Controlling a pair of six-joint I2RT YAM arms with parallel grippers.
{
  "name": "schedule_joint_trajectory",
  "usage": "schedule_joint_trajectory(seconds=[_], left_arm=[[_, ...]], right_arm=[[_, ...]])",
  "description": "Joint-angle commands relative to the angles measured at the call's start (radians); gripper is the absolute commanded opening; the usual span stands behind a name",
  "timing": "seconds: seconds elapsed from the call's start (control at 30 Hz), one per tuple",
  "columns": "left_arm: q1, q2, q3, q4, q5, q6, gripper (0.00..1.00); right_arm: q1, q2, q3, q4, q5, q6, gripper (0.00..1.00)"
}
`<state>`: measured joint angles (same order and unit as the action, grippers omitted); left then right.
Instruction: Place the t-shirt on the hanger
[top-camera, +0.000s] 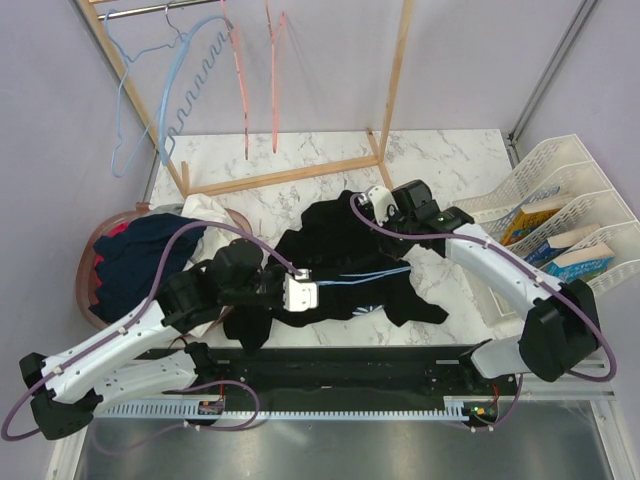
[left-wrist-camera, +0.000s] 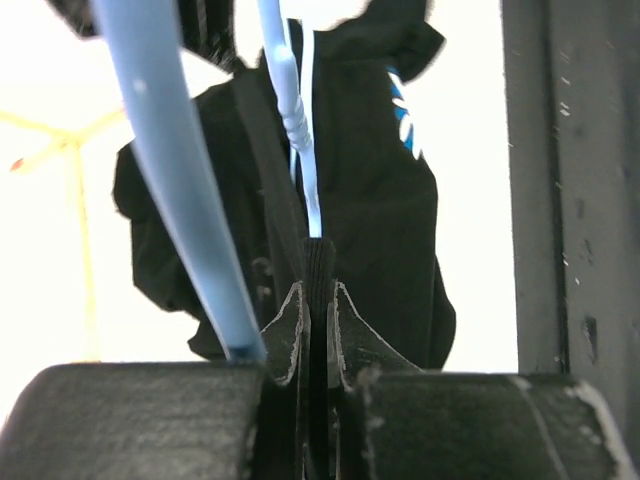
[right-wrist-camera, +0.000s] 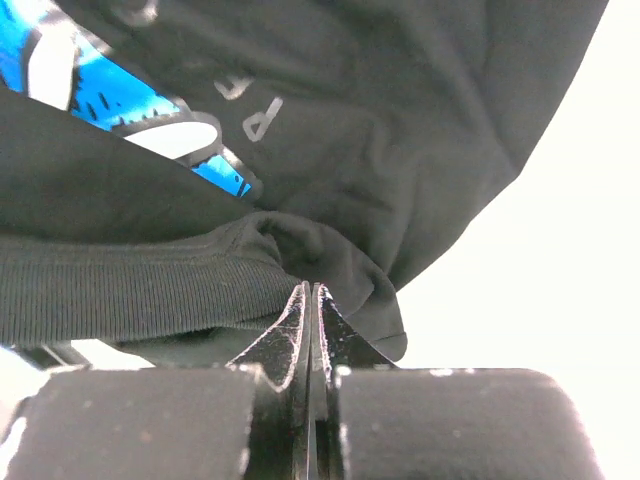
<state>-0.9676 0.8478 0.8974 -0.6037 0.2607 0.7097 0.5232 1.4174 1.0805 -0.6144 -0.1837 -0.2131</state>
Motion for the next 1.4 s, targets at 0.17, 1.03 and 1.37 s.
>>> schedule_joint_trajectory(seconds=[0.17, 1.03, 1.37], left_arm=[[0.026, -0.059, 0.003, 0.099, -0.225, -0.176, 0.02], [0.024, -0.003, 0.044, -0.084, 0.235, 0.143, 0.02], [0.024, 0.02, 0.063, -0.07, 0.235, 0.16, 0.02]], right_arm=[[-0.043, -0.135, -0.03, -0.013, 0.009, 0.024, 0.0], [-0.043, -0.124, 0.01, -0.074, -0.454, -0.103, 0.91], [0.17, -0.035, 0.022, 0.068, -0.153, -0.035, 0.98]])
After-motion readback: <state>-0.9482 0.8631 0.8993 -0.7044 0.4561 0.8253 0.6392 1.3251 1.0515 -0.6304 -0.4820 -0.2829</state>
